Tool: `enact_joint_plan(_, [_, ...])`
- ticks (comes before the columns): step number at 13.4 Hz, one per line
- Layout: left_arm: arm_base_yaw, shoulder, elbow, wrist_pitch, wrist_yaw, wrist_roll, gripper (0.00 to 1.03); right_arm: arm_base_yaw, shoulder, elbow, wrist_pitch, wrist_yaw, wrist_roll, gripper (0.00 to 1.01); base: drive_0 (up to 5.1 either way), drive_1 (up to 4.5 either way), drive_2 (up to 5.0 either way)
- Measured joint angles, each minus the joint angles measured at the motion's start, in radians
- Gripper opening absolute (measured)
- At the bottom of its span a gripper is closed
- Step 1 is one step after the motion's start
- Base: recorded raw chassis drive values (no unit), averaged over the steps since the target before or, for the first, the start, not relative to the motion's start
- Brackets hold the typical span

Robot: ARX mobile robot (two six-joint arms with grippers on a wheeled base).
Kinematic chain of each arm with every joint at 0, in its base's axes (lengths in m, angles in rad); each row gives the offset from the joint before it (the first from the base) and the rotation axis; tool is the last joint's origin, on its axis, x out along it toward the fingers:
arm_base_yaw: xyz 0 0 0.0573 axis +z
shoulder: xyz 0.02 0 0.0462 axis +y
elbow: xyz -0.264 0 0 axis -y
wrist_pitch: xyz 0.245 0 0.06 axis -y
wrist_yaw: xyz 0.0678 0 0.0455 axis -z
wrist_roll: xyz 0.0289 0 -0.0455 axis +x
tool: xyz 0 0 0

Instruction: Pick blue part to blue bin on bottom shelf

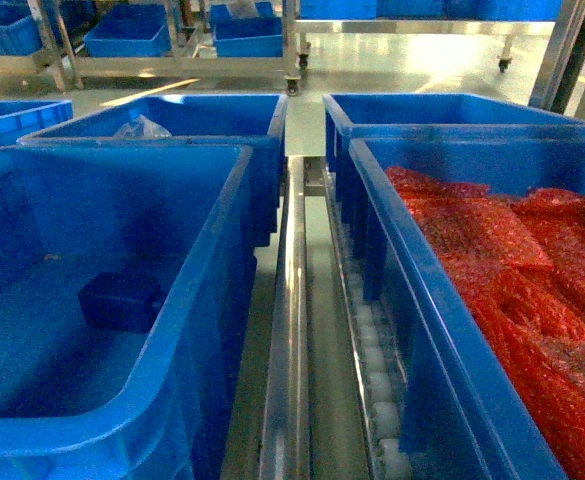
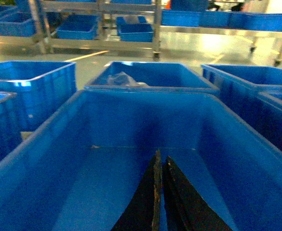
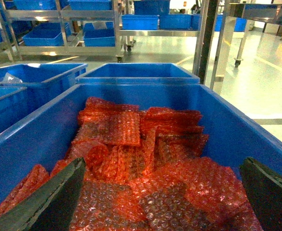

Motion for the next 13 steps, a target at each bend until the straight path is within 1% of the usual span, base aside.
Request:
enact_joint_plan(1, [0.073, -0.039, -0.011, -0.029, 0.079, 0.001, 0.02, 0.0, 0.0, 0.0, 0.001, 0.0, 0.0, 0.98, 0.0, 0.0, 0.0])
enact_joint_plan(2, [0.1, -0.077, -0.02, -0.057, 0.076, 0.0, 0.02, 0.0, 0.0, 0.0, 0.0, 0.0, 0.0, 0.98, 0.0, 0.0, 0.0])
enact_joint_plan(3, [0.092, -0.101, -0.041, -0.032, 0.093, 0.001, 0.02, 0.0, 0.0, 0.0, 0.0, 0.0, 0.0, 0.98, 0.0, 0.0, 0.0])
enact_joint_plan(8, [0.09, -0.257, -0.053, -0.19, 0.093, 0.0, 0.02, 0.0, 0.0, 0.0, 0.0, 0.0, 0.0, 0.98, 0.0, 0.0, 0.0])
enact_joint_plan(13, [0.09, -0.373, -0.053, -0.301, 0.093, 0.001, 0.02, 0.0, 0.0, 0.0, 0.0, 0.0, 0.0, 0.98, 0.0, 0.0, 0.0])
